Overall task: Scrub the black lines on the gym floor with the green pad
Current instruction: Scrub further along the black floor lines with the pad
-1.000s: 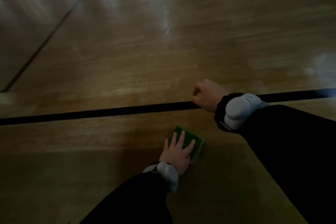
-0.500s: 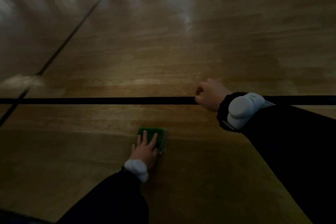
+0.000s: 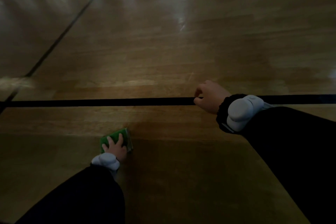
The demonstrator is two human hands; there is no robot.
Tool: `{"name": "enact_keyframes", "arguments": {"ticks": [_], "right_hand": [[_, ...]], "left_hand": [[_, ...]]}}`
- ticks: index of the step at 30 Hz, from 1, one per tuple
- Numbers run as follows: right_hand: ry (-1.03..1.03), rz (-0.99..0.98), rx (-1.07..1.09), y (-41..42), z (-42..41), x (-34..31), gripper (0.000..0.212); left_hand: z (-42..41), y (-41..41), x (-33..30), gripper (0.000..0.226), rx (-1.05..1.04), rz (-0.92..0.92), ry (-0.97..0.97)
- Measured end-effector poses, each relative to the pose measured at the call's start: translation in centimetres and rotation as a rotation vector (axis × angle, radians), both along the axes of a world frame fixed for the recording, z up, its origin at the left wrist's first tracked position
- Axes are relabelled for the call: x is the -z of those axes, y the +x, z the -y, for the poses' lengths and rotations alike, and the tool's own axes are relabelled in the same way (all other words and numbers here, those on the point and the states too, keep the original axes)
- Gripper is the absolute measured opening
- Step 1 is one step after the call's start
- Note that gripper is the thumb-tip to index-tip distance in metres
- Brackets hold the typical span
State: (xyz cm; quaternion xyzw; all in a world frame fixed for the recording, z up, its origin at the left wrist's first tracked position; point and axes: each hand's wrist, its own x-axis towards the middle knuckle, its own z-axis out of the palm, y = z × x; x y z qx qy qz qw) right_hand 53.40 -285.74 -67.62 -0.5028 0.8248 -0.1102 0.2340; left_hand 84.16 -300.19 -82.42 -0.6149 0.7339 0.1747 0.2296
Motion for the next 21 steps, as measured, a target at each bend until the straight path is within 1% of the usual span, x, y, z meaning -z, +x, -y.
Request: {"name": "enact_keyframes", "arguments": {"ticks": [7, 11, 16, 21], "right_hand": [[0.015, 0.006, 0.059, -1.6, -0.9, 0.3, 0.028], [0.038, 0.009, 0.068, -1.8, -0.9, 0.9, 0.027], [0.033, 0.002, 0.072, -1.9, -1.0, 1.3, 0.025], [0.049, 0.02, 0.061, -2.2, -1.3, 1.2, 0.026]], "left_hand": [[0.9, -1.7, -0.2, 0.056, 0.048, -0.059, -0.022], [0.5, -4.1, -0.5, 0.055, 0.168, -0.081, -0.011], [-3.0, -9.8, -1.1, 0.057, 0.45, -0.103, 0.049], [-10.5, -14.1, -1.9, 0.057, 0.832, -0.113, 0.055]]}}
